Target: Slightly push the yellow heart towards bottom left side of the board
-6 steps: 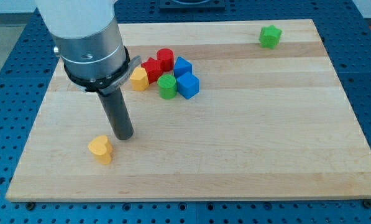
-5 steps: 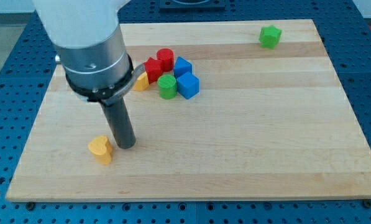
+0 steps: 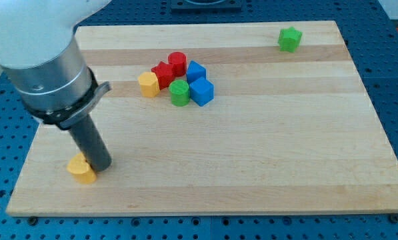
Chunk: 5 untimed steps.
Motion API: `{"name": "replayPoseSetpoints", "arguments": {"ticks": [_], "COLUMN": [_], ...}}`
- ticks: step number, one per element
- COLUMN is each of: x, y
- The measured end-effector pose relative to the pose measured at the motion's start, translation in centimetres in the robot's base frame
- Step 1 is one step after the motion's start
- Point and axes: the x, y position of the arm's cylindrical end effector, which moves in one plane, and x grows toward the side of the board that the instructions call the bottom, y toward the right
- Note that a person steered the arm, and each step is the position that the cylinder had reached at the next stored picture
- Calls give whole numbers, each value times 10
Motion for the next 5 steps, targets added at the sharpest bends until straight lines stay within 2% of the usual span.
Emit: {"name": "replayPoseSetpoints", "arguments": {"ticks": [2, 3, 4, 5], "x": [13, 10, -26, -36], "y": [-34, -24, 13, 10]}}
